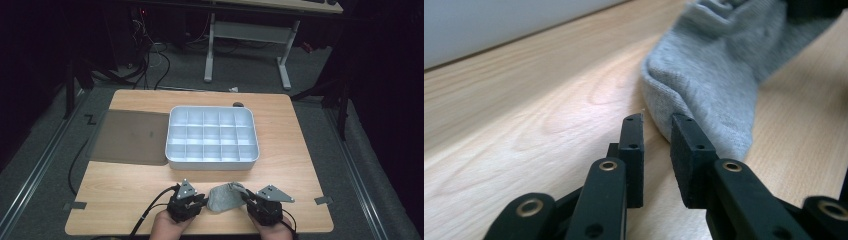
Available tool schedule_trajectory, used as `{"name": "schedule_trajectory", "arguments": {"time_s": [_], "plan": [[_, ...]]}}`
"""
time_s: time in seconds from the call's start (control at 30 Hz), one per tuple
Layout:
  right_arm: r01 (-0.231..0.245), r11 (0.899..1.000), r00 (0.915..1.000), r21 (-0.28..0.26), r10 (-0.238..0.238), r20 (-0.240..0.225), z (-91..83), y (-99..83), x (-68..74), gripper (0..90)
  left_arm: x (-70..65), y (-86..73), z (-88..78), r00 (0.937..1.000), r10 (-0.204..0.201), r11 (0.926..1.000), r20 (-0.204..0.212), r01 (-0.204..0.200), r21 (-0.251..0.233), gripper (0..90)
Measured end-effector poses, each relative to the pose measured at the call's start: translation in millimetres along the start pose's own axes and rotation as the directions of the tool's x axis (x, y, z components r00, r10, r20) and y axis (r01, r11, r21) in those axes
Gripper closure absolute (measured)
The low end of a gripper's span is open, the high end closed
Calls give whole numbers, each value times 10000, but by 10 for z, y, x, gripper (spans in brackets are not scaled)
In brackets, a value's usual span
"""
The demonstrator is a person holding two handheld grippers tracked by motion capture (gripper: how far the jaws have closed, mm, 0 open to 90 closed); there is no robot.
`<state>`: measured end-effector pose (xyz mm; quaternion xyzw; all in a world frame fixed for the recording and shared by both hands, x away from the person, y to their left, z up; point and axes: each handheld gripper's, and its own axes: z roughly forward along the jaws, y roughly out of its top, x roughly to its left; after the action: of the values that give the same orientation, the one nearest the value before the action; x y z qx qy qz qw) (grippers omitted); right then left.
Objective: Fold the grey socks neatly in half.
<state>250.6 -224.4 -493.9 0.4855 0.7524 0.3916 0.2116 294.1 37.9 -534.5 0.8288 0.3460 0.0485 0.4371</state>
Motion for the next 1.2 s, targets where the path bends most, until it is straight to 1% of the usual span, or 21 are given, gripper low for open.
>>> {"name": "schedule_trajectory", "arguments": {"time_s": [0.07,0.13,0.2,0.23,0.37,0.4,0.43,0.47,0.5,0.6,0.63,0.73,0.77,0.8,0.83,0.87,0.93,1.1,1.13,1.17,1.2], "plan": [[25,10000,10000,62,-25,-20,15,26,37,803,-35,6,19,9998,178,9998,44,-178,52,771],[200,9997,9998,133,-199,-96,48,56,111,799,-52,6,25,9995,309,9995,115,-310,77,772],[285,9995,9995,162,-283,-133,61,64,141,796,-56,3,23,9994,336,9994,126,-338,96,772],[420,9989,9988,230,-414,-273,96,77,210,790,-58,-1,24,9992,367,9993,168,-369,107,772],[654,9971,9965,385,-632,-549,160,83,327,790,-58,-2,24,9990,395,9991,216,-398,135,771],[654,9971,9965,385,-632,-549,160,83,327,790,-58,-2,24,9990,395,9991,216,-398,135,771],[826,9951,9942,548,-785,-729,210,71,390,790,-56,-2,23,9990,395,9991,229,-399,143,770],[826,9951,9942,548,-785,-729,210,71,390,790,-54,-3,23,9990,380,9992,244,-383,132,770],[993,9927,9915,683,-929,-911,248,53,438,784,-54,-4,24,9990,377,9992,244,-380,125,768],[1050,9912,9890,806,-956,-1127,272,37,475,772,-53,-4,26,9991,366,9992,215,-369,120,766],[1223,9878,9851,968,-1090,-1328,302,21,512,752,-52,-3,27,9992,351,9993,210,-354,111,766],[1346,9846,9825,1119,-1180,-1440,335,5,532,735,-52,-3,26,9992,350,9993,169,-352,104,761],[1390,9829,9810,1204,-1201,-1521,364,-4,536,688,-51,-5,19,9994,334,9994,113,-335,73,745],[1390,9829,9810,1204,-1201,-1521,364,-4,536,688,-51,-5,19,9994,334,9994,113,-335,73,740],[1403,9829,9798,1194,-1205,-1594,365,-2,536,654,-47,-6,11,9994,342,9994,100,-342,42,740],[1344,9849,9783,1091,-1144,-1726,337,20,530,569,-47,-8,10,9994,330,9995,80,-330,6,732],[1296,9867,9782,979,-1111,-1754,298,43,517,530,-44,-7,8,9995,317,9995,29,-317,-23,727],[1121,9927,9800,439,-1031,-1703,111,118,435,523,-45,-8,3,9993,360,9993,-49,-360,-55,707],[1121,9927,9800,439,-1031,-1703,111,118,435,523,-46,-9,0,9995,317,9995,-61,-318,-74,707],[1143,9928,9806,353,-1070,-1643,86,130,415,539,-42,-11,-9,9994,327,9993,-122,-329,-158,698],[1111,9937,9837,111,-1084,-1436,48,141,373,605,-39,-11,-17,9994,316,9993,-135,-319,-192,689]]}}
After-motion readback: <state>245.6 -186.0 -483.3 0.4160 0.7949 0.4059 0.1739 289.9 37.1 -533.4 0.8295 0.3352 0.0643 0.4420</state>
